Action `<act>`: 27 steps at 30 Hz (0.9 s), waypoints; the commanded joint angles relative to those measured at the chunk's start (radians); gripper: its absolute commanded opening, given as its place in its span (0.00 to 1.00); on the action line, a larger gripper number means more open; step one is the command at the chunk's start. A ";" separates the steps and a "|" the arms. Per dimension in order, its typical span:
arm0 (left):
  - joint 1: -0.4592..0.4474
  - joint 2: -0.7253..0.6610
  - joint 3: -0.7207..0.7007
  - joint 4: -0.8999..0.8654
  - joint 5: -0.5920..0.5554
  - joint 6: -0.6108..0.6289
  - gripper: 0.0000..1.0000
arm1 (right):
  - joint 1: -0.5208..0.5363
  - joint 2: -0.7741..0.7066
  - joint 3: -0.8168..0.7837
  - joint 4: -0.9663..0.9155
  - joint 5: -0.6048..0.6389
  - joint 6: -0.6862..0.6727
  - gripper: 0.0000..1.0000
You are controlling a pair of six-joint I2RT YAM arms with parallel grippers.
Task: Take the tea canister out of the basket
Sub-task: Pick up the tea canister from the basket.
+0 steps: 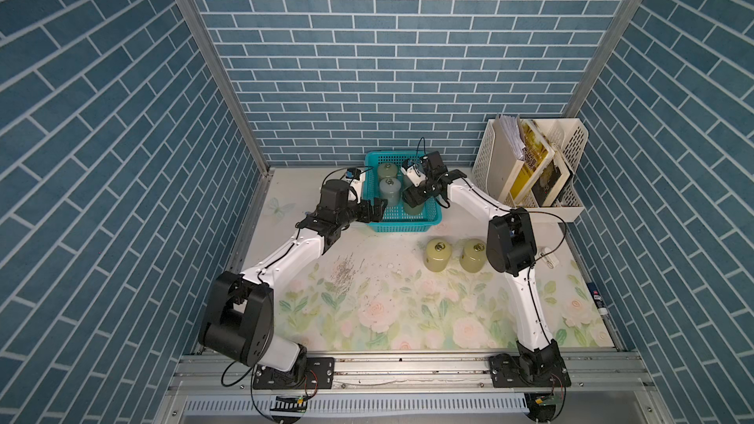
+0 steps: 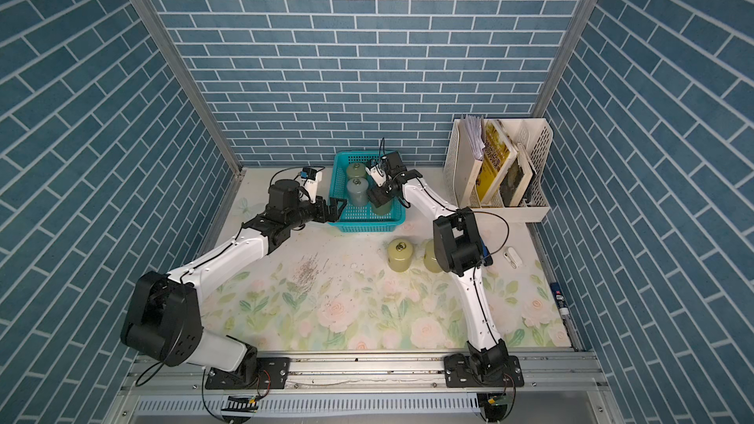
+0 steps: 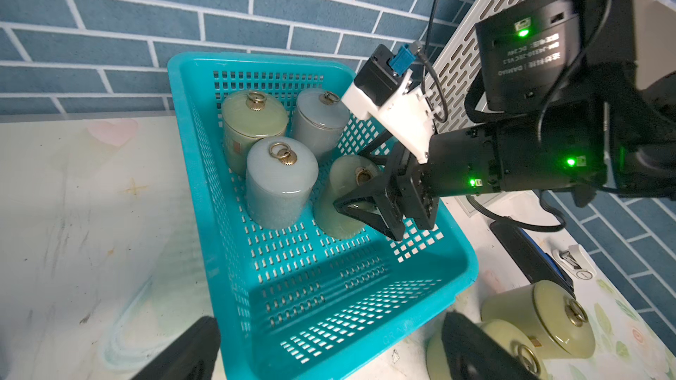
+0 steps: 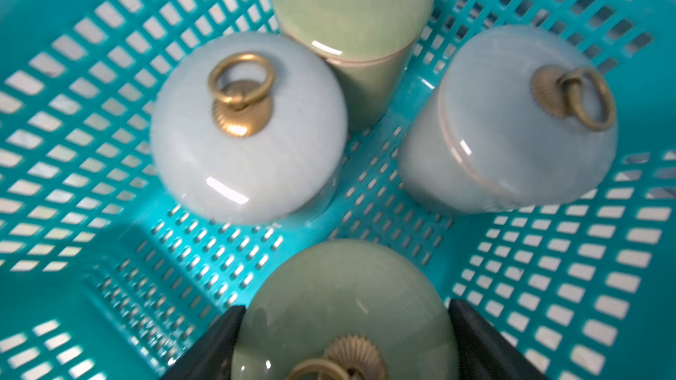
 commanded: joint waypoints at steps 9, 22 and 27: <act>-0.001 -0.029 -0.009 0.008 -0.002 0.007 1.00 | 0.047 -0.030 -0.050 -0.076 0.024 0.012 0.95; -0.001 -0.029 -0.006 -0.001 -0.008 0.020 1.00 | 0.046 0.026 0.008 -0.082 0.021 0.043 0.83; -0.001 -0.035 -0.007 -0.004 -0.009 0.022 1.00 | 0.049 0.002 0.013 -0.069 -0.001 0.044 0.56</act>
